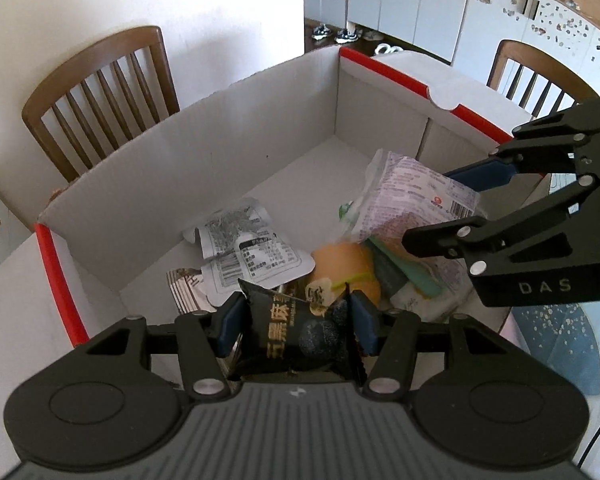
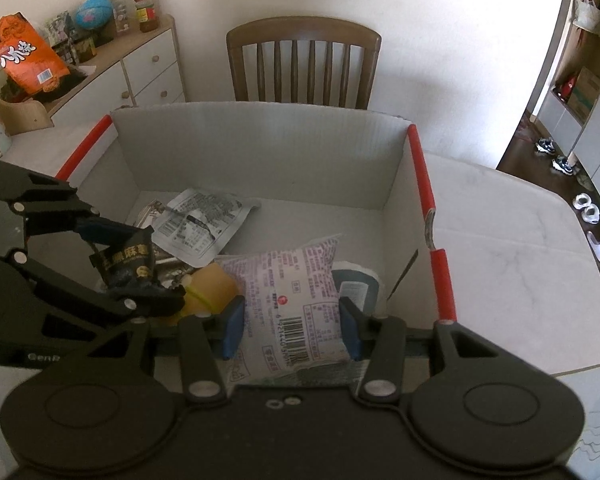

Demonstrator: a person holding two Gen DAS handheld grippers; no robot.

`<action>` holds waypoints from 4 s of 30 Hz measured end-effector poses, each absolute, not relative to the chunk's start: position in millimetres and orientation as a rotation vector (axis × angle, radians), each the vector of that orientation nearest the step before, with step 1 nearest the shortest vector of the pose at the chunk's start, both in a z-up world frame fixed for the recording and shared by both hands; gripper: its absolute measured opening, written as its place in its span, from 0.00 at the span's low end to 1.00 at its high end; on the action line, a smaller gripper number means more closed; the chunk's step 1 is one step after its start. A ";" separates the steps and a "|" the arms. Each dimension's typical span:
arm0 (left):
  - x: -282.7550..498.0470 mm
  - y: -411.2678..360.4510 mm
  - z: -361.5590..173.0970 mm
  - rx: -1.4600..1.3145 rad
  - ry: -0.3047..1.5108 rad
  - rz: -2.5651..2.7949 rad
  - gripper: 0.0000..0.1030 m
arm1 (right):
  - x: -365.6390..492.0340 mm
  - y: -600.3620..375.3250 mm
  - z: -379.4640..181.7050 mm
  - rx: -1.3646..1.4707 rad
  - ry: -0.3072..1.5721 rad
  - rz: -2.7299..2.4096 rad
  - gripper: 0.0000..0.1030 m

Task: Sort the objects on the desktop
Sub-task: 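Lower both items into the box and open both grippers, then withdraw both tools from the box toward the white cable and blue packet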

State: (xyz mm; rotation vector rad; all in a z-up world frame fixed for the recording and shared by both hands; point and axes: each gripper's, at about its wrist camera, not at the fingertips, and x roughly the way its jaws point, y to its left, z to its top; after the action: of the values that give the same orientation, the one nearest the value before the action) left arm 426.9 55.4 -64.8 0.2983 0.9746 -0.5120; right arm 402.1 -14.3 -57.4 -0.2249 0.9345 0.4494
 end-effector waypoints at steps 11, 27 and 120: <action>425.3 58.9 -62.0 0.284 0.978 -0.487 0.60 | 398.5 -12.6 -56.9 -0.237 0.928 0.456 0.53; 407.3 62.6 -27.0 0.280 0.913 -0.468 0.61 | 382.1 -28.8 -22.9 -0.206 0.879 0.463 0.57; 130.6 32.9 -9.4 0.075 0.769 -0.293 1.00 | 177.7 -127.0 7.2 -0.221 0.739 0.616 0.95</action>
State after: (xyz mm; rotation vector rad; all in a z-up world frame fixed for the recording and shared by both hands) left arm 130.6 32.9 -9.4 0.0745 0.7690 -0.2934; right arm 177.7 -127.0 7.2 -0.2213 0.7390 0.6155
